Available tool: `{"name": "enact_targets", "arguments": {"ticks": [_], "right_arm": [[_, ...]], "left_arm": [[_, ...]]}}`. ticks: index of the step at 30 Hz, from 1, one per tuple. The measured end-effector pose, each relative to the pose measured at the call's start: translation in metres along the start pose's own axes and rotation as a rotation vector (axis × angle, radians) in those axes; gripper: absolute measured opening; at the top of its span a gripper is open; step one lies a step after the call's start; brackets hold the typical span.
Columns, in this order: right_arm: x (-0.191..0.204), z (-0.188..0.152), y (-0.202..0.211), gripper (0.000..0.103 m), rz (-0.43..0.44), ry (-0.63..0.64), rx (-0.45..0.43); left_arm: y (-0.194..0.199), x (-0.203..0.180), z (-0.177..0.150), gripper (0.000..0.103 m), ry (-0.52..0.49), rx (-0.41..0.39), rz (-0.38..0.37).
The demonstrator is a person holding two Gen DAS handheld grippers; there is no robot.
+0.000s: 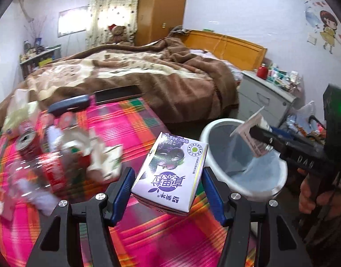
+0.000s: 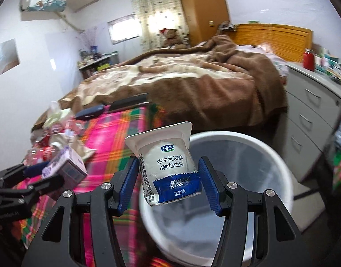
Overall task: Collect trash
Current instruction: 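Carry both items over the white bin and open both tools to drop them, then grasp the white paper bag with the right tool while the left tool approaches the Coca-Cola bottle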
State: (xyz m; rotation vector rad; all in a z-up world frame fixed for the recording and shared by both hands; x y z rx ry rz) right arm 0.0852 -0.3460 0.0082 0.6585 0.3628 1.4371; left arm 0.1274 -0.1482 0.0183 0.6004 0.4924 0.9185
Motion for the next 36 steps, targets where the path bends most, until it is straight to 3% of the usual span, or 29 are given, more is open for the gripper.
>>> {"name": "enact_targets", "arguments": {"ticks": [7,16,20,23,27,36], "right_arm": [[-0.039,-0.011,-0.007,0.057,-0.100,-0.058,0.049],[-0.065,-0.024,-0.015,0.058,-0.125,-0.073,0.128],[-0.066,-0.026,-0.019,0.059,-0.132,-0.065,0.156],[-0.066,-0.028,-0.019,0.073,-0.132,-0.058,0.164],[-0.067,-0.028,-0.016,0.073,-0.140,-0.062,0.166],[-0.049,-0.020,-0.004,0.073,-0.121,-0.058,0.113]], "left_arm": [[-0.035,-0.052,0.020,0.062,-0.063,0.028,-0.078],[-0.085,-0.091,0.022,0.062,-0.103,0.095,-0.100],[-0.098,-0.092,0.022,0.062,-0.093,0.115,-0.110],[-0.102,-0.092,0.021,0.067,-0.097,0.118,-0.120],[-0.099,-0.088,0.020,0.070,-0.075,0.112,-0.124],[-0.063,-0.062,0.019,0.070,-0.042,0.050,-0.057]]}}
Point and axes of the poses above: each gripper's, at about its wrist camera, not at the fingertips, and y roughly against the way its jaws point, x to its left, z to its top, the point moved 1 cm from there along -y, roughly the way its jaws point, and after that the axes turned 1 degree about -z, right-handed, at the moved point
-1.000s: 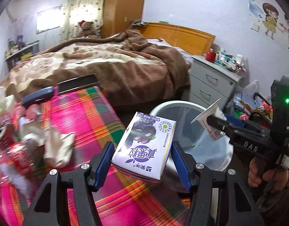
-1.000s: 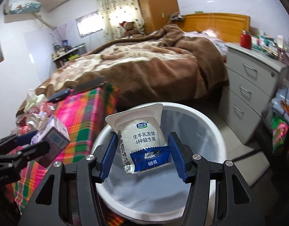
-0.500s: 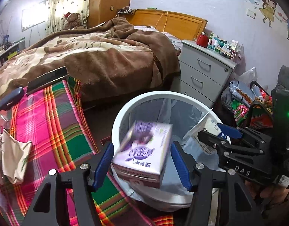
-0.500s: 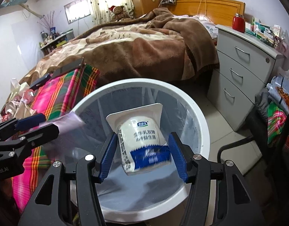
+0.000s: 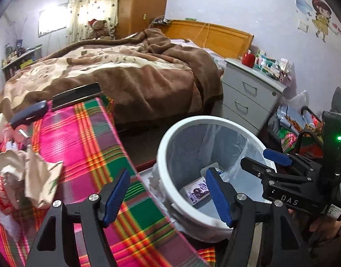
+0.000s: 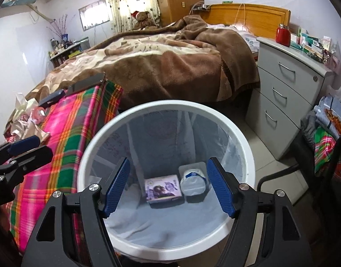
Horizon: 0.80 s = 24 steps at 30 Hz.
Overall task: Collect trash
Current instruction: 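Grasp the white paper bag with the right tool while the left tool approaches the Coca-Cola bottle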
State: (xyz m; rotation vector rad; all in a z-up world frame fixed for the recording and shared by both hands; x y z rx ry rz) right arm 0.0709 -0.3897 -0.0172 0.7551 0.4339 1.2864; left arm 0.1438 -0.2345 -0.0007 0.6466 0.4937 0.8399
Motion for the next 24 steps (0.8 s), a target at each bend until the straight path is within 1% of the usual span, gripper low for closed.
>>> {"name": "enact_targets", "arguments": {"ticks": [2,8,11,13,15,17,19,24], "right_arm": [[0.007,0.001,0.003,0.073,0.020,-0.004,-0.017],[0.029,0.003,0.006,0.073,0.049,0.015,-0.043],[0.039,0.005,0.007,0.073,0.068,0.021,-0.051],[0.047,0.005,0.008,0.073,0.091,0.019,-0.059],[0.056,0.006,0.008,0.073,0.111,0.022,-0.060],[0.069,0.005,0.006,0.073,0.130,0.032,-0.058],[0.081,0.004,0.004,0.073,0.145,0.046,-0.051],[0.109,0.002,-0.005,0.073,0.184,0.071,-0.033]], "left_arm": [[0.010,0.009,-0.002,0.070,0.018,-0.013,0.007],[0.039,0.037,-0.011,0.070,0.064,-0.054,0.063],[0.052,0.054,-0.017,0.070,0.104,-0.067,0.091],[0.061,0.063,-0.022,0.070,0.109,-0.081,0.129],[0.070,0.073,-0.026,0.071,0.115,-0.092,0.161],[0.079,0.087,-0.031,0.075,0.149,-0.101,0.155],[0.088,0.101,-0.035,0.077,0.171,-0.112,0.182],[0.105,0.136,-0.045,0.077,0.215,-0.126,0.241]]}}
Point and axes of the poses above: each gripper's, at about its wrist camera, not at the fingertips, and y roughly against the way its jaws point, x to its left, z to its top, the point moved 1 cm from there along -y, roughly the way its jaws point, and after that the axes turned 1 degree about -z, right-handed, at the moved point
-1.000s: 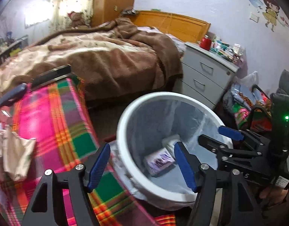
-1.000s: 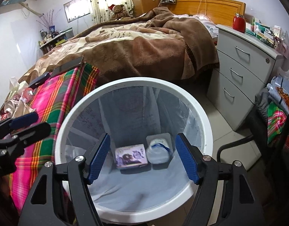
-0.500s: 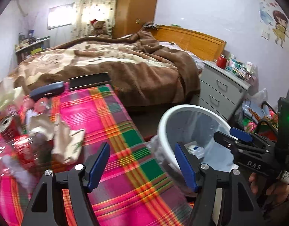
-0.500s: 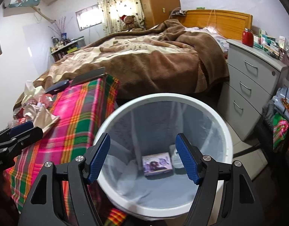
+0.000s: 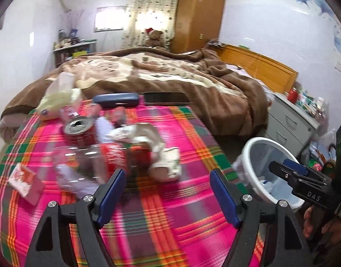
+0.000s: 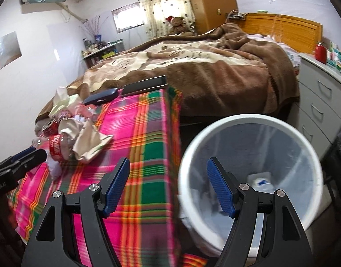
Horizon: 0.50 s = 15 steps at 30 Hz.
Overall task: Collect trash
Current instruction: 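Grasp the white paper bag with the right tool while the left tool approaches the Coca-Cola bottle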
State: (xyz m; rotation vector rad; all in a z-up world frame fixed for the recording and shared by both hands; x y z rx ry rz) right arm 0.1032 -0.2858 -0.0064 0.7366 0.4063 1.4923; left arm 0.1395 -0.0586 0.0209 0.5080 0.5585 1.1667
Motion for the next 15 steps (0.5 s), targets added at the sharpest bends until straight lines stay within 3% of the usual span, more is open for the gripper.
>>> {"name": "enact_targets", "arguments": {"ticks": [7,15], "right_arm": [[0.038,0.002,-0.015,0.073,0.064,0.027,0.020],[0.076,0.001,-0.032,0.073,0.103,0.083,0.057]], "left_arm": [[0.008,0.053,0.006,0.079,0.041,-0.021,0.076],[-0.001,0.097,0.019,0.080,0.050,-0.012,0.085]]}}
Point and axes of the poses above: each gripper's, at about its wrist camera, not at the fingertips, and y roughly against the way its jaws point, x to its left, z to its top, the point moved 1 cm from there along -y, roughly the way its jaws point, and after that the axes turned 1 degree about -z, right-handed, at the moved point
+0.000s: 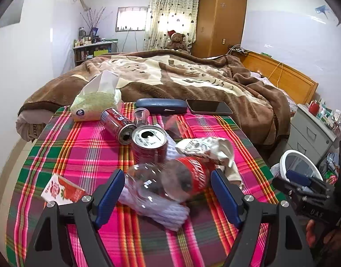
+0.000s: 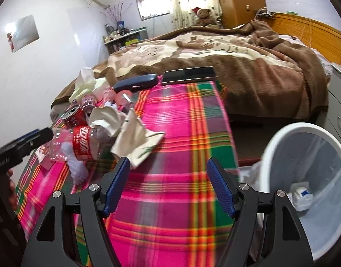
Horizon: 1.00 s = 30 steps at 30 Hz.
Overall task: Collect trash
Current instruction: 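Grasp the white paper bag with the right tool while the left tool approaches the Coca-Cola bottle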
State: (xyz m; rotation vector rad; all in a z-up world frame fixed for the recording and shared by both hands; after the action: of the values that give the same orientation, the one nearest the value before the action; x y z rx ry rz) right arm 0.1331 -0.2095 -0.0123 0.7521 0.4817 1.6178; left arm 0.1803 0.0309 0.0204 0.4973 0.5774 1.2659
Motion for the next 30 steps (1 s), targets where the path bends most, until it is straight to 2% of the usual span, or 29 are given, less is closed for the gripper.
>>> {"name": "enact_targets", "arguments": {"ticks": [6,13,19,26,28,30], "right_arm": [[0.022,0.007,-0.016,0.073,0.038,0.029,0.015],[0.029,0.010,-0.038,0.073,0.030,0.052,0.073],[0.024,0.011,-0.038,0.073,0.048,0.043,0.081],[0.013,0.010,-0.029,0.073,-0.030,0.061,0.088],[0.009,0.011,-0.027,0.073,-0.045,0.054,0.093],[0.005,0.011,-0.024,0.073,-0.054,0.041,0.083]], "left_arm": [[-0.021,0.010,0.011,0.080,-0.043,0.040,-0.040],[-0.038,0.008,0.002,0.080,-0.072,0.114,-0.063],[-0.030,0.007,-0.005,0.080,-0.060,0.118,-0.085],[-0.011,-0.010,-0.019,0.080,-0.092,0.114,-0.099],[-0.005,-0.017,-0.024,0.080,-0.095,0.125,-0.136],[-0.004,-0.021,-0.025,0.080,-0.082,0.151,-0.206]]}}
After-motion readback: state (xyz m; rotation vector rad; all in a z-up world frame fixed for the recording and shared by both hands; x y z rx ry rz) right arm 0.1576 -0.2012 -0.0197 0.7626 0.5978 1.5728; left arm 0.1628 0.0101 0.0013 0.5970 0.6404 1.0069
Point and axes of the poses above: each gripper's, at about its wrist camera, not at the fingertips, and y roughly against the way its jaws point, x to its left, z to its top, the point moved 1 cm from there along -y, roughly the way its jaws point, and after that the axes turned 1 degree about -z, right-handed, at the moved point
